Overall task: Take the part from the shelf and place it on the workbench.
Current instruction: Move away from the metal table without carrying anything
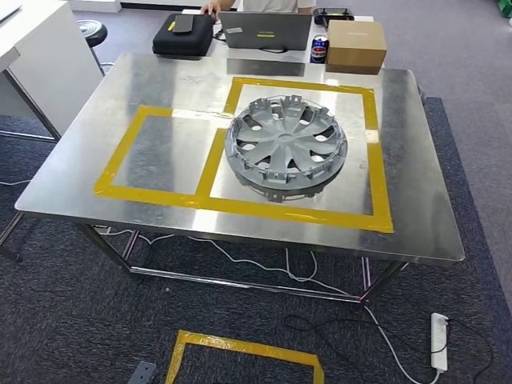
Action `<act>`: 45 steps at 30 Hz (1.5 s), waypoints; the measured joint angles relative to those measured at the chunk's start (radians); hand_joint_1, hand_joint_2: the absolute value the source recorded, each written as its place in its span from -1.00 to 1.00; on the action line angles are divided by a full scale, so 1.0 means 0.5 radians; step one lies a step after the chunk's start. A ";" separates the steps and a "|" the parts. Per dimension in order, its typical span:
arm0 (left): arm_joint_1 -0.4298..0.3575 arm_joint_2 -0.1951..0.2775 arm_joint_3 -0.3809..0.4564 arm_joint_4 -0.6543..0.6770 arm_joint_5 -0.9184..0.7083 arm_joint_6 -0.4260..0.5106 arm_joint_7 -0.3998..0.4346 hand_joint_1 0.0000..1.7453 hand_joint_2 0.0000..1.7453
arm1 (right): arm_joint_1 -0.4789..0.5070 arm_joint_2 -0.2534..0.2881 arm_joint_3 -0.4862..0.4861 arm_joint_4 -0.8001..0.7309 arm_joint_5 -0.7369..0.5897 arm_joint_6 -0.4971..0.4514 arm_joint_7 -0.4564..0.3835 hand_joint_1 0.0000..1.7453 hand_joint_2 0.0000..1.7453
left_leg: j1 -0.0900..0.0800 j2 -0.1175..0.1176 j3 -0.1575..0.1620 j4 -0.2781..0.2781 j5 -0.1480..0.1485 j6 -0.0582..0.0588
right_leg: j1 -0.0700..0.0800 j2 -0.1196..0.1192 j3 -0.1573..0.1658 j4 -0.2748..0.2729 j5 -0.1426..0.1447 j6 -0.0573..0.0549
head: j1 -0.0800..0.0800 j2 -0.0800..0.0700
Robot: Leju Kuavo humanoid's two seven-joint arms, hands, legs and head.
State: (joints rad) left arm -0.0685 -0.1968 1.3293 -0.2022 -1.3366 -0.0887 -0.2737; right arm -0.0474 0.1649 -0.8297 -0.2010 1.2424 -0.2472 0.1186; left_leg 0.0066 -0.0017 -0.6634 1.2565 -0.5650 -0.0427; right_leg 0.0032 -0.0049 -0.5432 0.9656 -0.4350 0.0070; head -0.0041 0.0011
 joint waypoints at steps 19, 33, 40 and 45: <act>-0.017 -0.015 0.000 0.000 0.016 0.028 0.038 -1.00 -1.00 | 0.001 0.021 0.002 0.003 0.045 0.015 -0.010 -1.00 -1.00 | -0.039 0.001 0.109 -0.561 0.346 0.119 | 0.017 0.005 0.132 0.196 -0.160 0.048 | 0.013 0.000; -0.030 -0.029 0.000 0.000 0.014 0.035 0.095 -1.00 -1.00 | 0.002 0.019 0.007 0.007 0.016 0.089 0.054 -1.00 -1.00 | 0.013 0.001 0.171 -0.169 0.154 -0.006 | 0.016 -0.008 -0.094 0.022 0.065 0.012 | 0.004 0.000; -0.033 -0.043 -0.011 0.000 -0.032 0.049 0.090 -1.00 -1.00 | 0.020 0.009 -0.028 0.007 -0.050 0.244 0.043 -1.00 -1.00 | 0.002 0.002 0.366 -0.578 0.121 0.094 | -0.004 -0.001 -0.243 0.130 0.077 0.083 | 0.005 0.000; -0.035 -0.042 -0.016 0.000 -0.032 0.049 0.090 -1.00 -1.00 | 0.025 0.014 -0.038 0.008 -0.051 0.258 0.033 -1.00 -1.00 | -0.014 0.008 0.250 -0.576 0.223 0.128 | -0.006 0.003 -0.331 0.653 -0.259 0.098 | 0.018 0.000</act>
State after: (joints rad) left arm -0.0858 -0.2180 1.3215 -0.2022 -1.3526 -0.0640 -0.2289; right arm -0.0350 0.1717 -0.8487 -0.1968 1.2170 -0.1184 0.1350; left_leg -0.0002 0.0023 -0.5385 0.9684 -0.4535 0.0213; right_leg 0.0001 -0.0036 -0.7089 1.2922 -0.5644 0.0562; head 0.0051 0.0011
